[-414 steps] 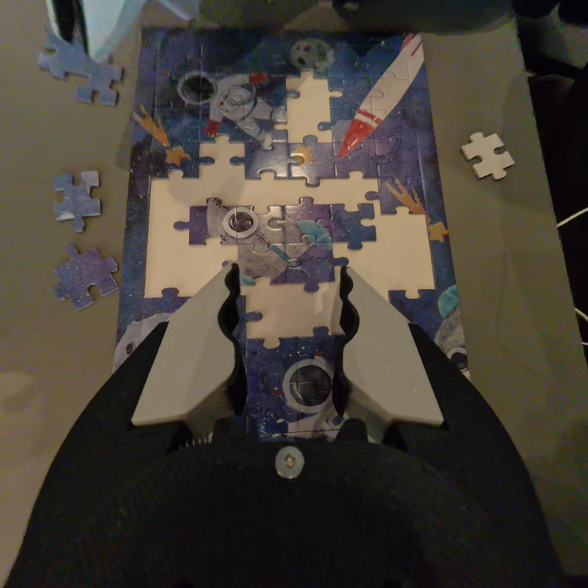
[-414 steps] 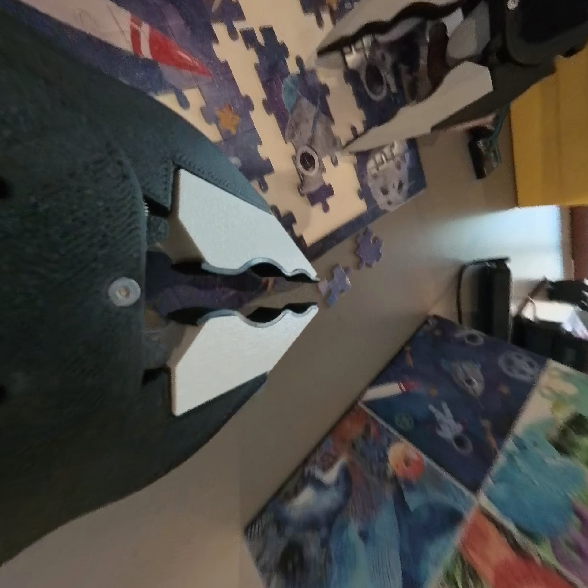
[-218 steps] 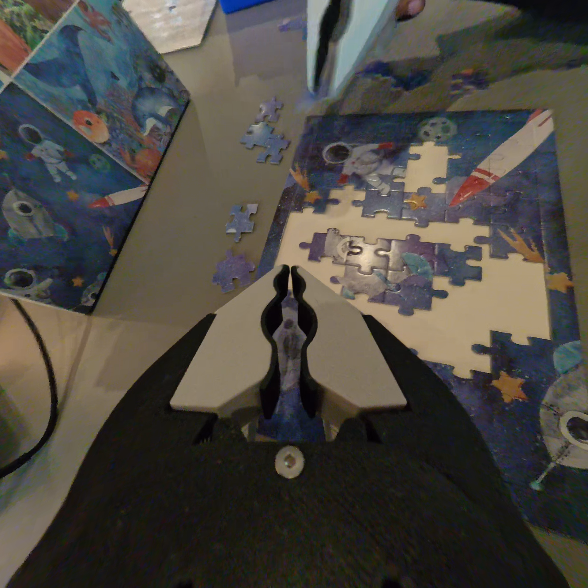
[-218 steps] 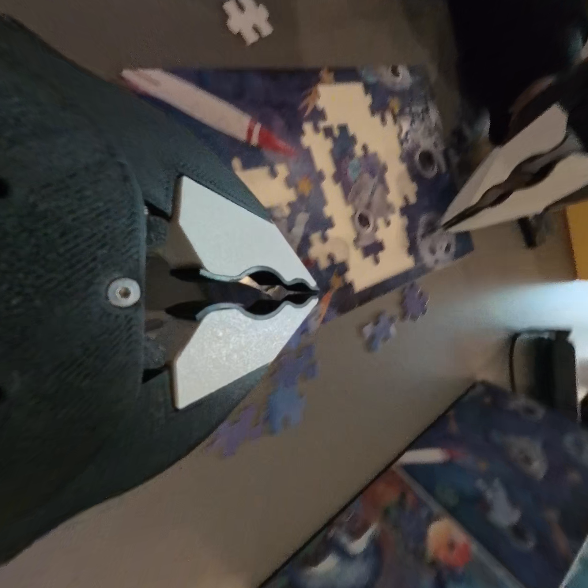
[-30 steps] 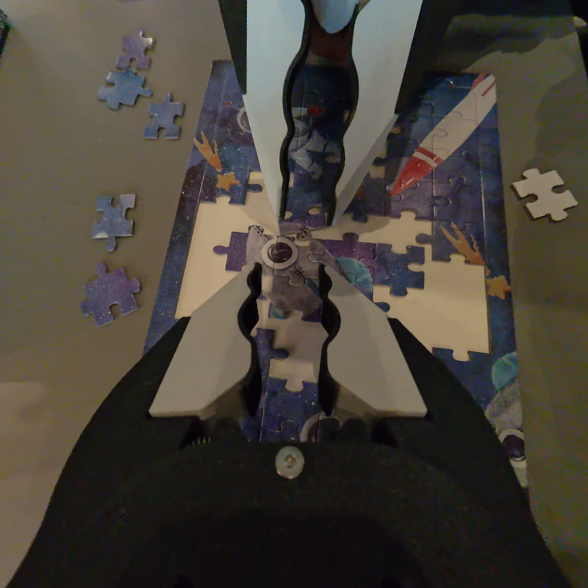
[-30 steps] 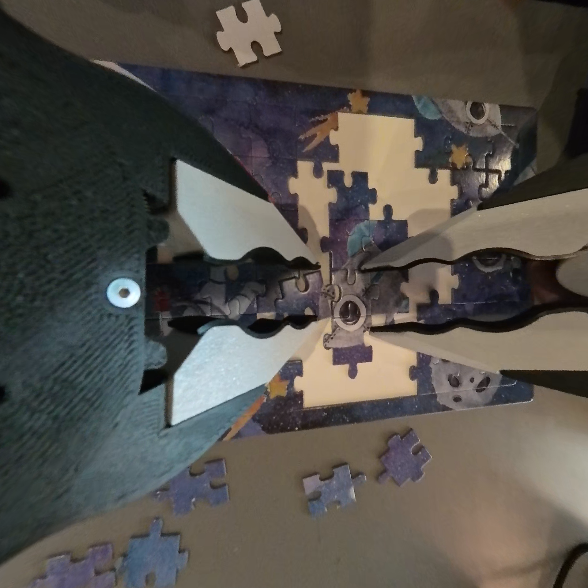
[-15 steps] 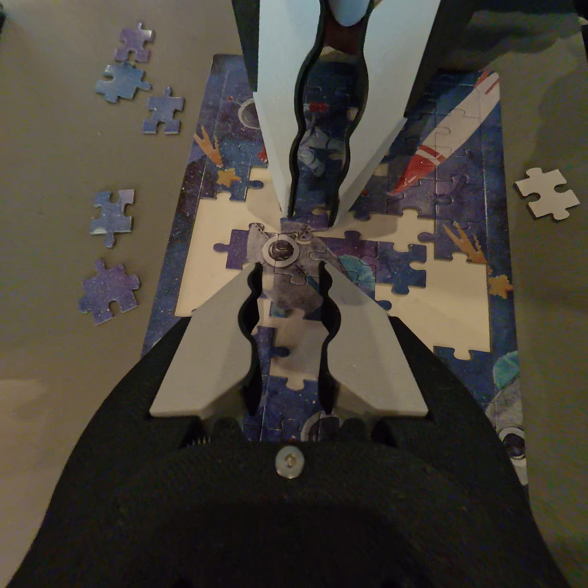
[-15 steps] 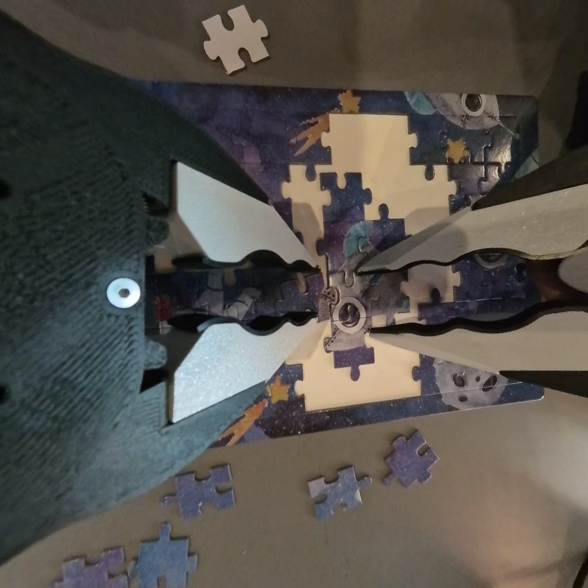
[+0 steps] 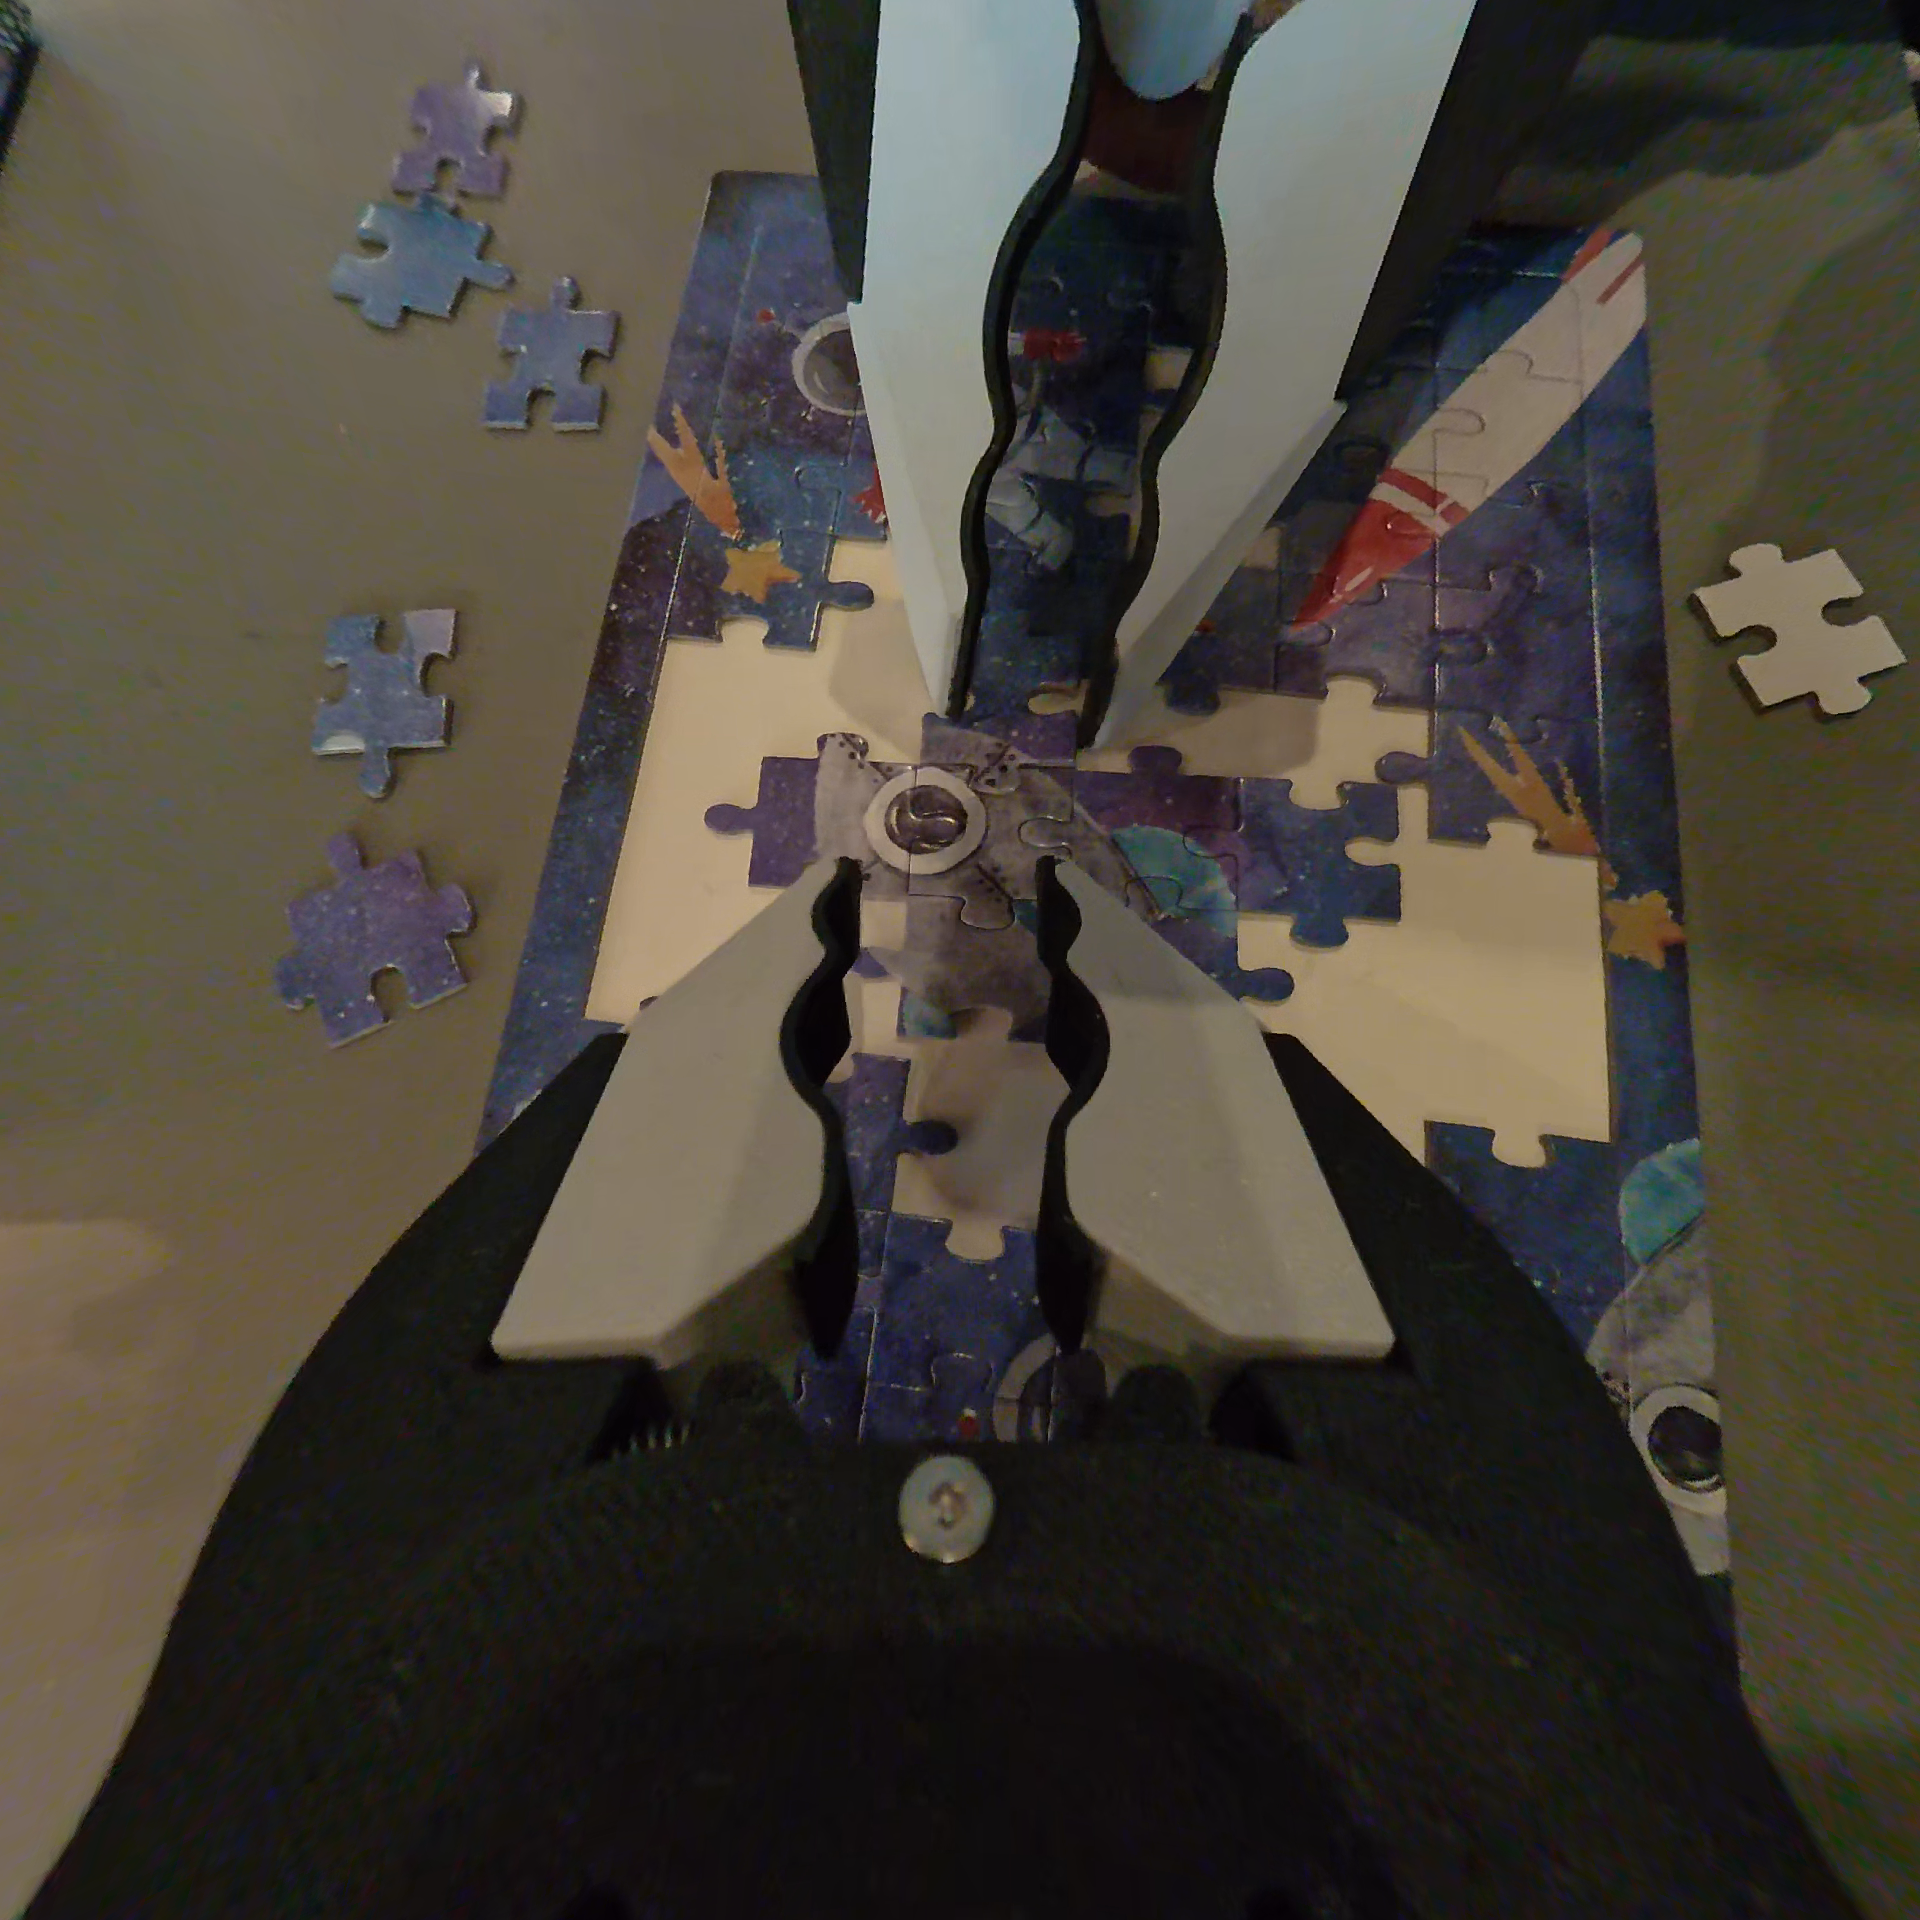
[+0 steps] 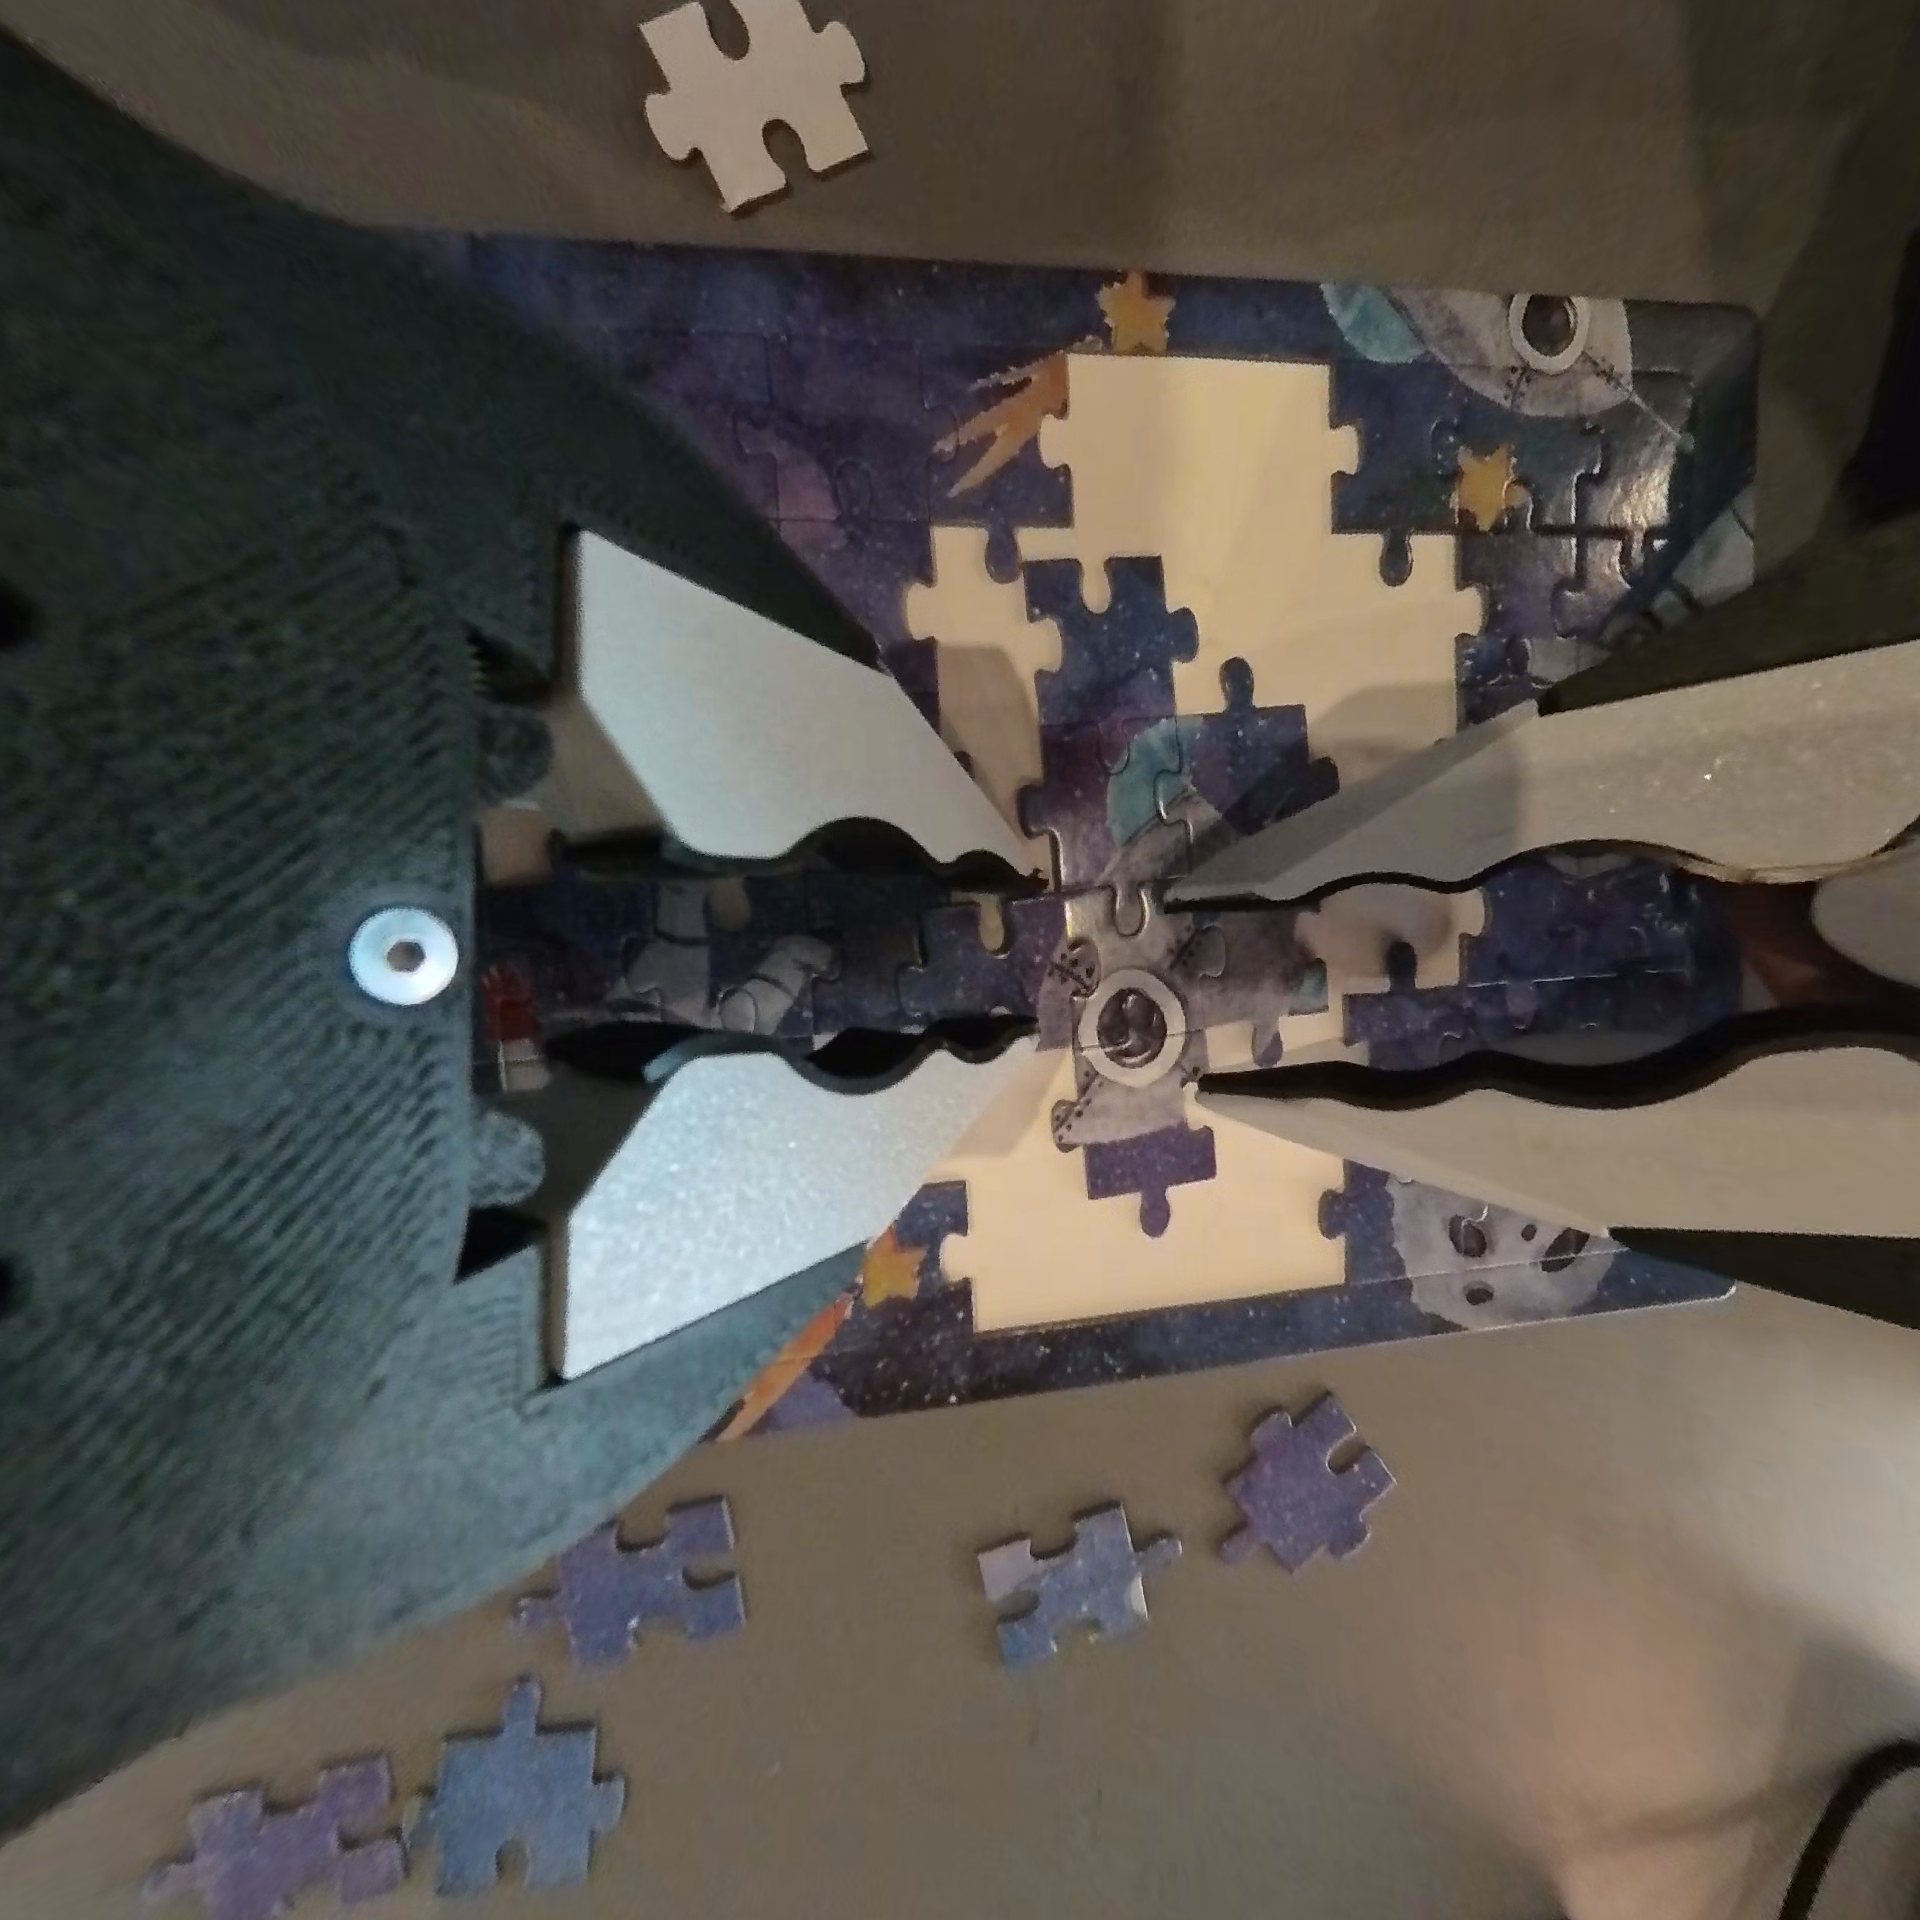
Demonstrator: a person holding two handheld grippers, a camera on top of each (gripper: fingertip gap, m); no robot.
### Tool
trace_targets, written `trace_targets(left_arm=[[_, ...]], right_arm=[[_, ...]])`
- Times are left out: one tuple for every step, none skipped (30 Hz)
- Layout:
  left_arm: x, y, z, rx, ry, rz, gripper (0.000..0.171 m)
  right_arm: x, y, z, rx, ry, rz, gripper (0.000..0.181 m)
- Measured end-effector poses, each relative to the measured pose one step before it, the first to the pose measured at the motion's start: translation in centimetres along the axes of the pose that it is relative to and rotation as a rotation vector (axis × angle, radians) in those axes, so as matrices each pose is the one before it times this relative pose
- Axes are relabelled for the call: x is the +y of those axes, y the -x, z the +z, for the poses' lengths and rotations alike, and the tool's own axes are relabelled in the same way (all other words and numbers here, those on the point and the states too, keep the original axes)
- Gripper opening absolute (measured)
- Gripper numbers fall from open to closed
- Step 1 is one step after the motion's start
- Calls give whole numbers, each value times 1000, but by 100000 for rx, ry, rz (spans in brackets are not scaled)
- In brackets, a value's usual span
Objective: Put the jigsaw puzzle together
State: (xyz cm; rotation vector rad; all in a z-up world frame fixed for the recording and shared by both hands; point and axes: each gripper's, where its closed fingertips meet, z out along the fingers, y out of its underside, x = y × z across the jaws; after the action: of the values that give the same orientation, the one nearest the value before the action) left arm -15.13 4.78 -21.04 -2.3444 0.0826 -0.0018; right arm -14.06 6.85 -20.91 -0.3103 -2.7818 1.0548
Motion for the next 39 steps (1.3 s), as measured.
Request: trace_targets(left_arm=[[2, 2, -1, -1, 17, 30, 33], [-2, -1, 4, 8, 38, -12, 33], [-1, -10, 1, 8, -4, 19, 33], [1, 1, 0, 7, 4, 27, 33], [1, 1, 0, 36, 3, -54, 33], [3, 3, -5, 71, -36, -93, 33], [7, 8, 7, 49, -10, -66, 32], [-2, -2, 1, 8, -13, -20, 32], [1, -3, -1, -29, 13, 35, 33], [1, 1, -1, -47, 12, 69, 33], [1, 0, 0, -42, 8, 55, 33], [1, 1, 0, -6, 7, 9, 33], [1, 0, 0, 1, 6, 2, 33], [0, 8, 0, 8, -6, -6, 33], [-2, -6, 1, 29, -15, -25, 33], [-4, -3, 2, 22, -25, -6, 32], [7, 6, 7, 21, -3, -12, 32], [0, -6, 0, 24, -3, -31, 32], [-1, 2, 0, -7, -6, 7, 32], [-1, 2, 1, -6, -8, 13, 32], [7, 1, 7, -4, -2, 12, 32], [-5, -4, -8, -25, 17, 27, 32], [4, 2, -2, -57, 31, 54, 32], [5, 4, -2, -67, 37, 70, 32], [1, 2, 3, -91, 67, 119, 32], [-2, 0, -10, -91, 45, 105, 32], [5, -5, -3, -67, 47, 83, 32], [3, 2, -1, -16, 21, 4, 32], [0, -3, 0, 15, 3, -13, 32], [-5, 0, 3, 49, -41, -51, 32], [9, 6, 2, 96, -47, -137, 32], [9, 4, 3, 101, -51, -150, 32], [4, 9, -16, -6, 27, -17, 32], [11, 29, -23, -221, 35, 133, 32], [-6, 47, -36, -339, 18, 148, 32], [13, 47, -53, -254, 43, 49, 32], [60, 89, -76, -296, 356, -8, 32], [88, 161, -143, -636, 400, -65, 32], [32, 252, -198, -962, -31, -131, 31]], right_arm=[[-9, 3, 4, 105, -2, -371, 23], [-3, 1, -3, 156, -15, -397, 22], [-5, 14, -1, 154, 17, -384, 22], [-10, -4, -8, 183, 34, -434, 22], [-4, 7, -2, 193, 22, -415, 22], [-7, -2, 2, 174, 20, -305, 22], [5, -19, -7, 282, 58, -298, 22], [18, -34, -26, 375, 191, -453, 23], [41, -33, -57, 358, 281, -657, 24], [2, -52, -87, 427, 43, -501, 25], [-91, -51, -150, 187, -596, 4, 25], [-185, -17, -200, -274, -1223, 486, 25], [-233, -22, -223, -445, -1468, 779, 25], [-190, -27, -213, -428, -1261, 817, 25], [-128, -14, -160, -474, -930, 661, 23], [-87, 74, -69, -747, -693, 419, 21], [-61, 131, 14, -934, -476, 221, 18], [-31, 137, 98, -794, -229, 117, 17], [-5, 161, 187, -724, 26, -22, 17], [43, 195, 249, -837, 407, -145, 17], [182, 179, 299, -838, 1076, -95, 17], [357, 100, 363, -519, 1915, 125, 18], [-7, 19, 203, -23, -401, 313, 16], [-47, 130, 63, -892, -363, 279, 16], [4, 54, -7, -657, 131, 306, 16], [11, -52, -50, 105, 222, 241, 17], [-23, -55, -69, 279, -119, -60, 17], [-68, 13, -62, -79, -463, -56, 17], [23, 33, -8, -322, -6, 338, 17], [154, -49, 81, -72, 714, 568, 17], [59, -28, -1, -162, -16, 286, 17], [81, -39, -162, 42, 410, -262, 18], [41, -271, -346, 1377, 189, -632, 19], [-198, -422, -527, 2135, -1710, -243, 19], [-414, -377, -628, 1388, -3173, 581, 19], [-440, -305, -621, 585, -3329, 1270, 20], [-303, -297, -488, 372, -2493, 1565, 20], [-29, -253, -310, 162, -1053, 1360, 22], [257, -223, -110, 260, 487, 840, 23]])
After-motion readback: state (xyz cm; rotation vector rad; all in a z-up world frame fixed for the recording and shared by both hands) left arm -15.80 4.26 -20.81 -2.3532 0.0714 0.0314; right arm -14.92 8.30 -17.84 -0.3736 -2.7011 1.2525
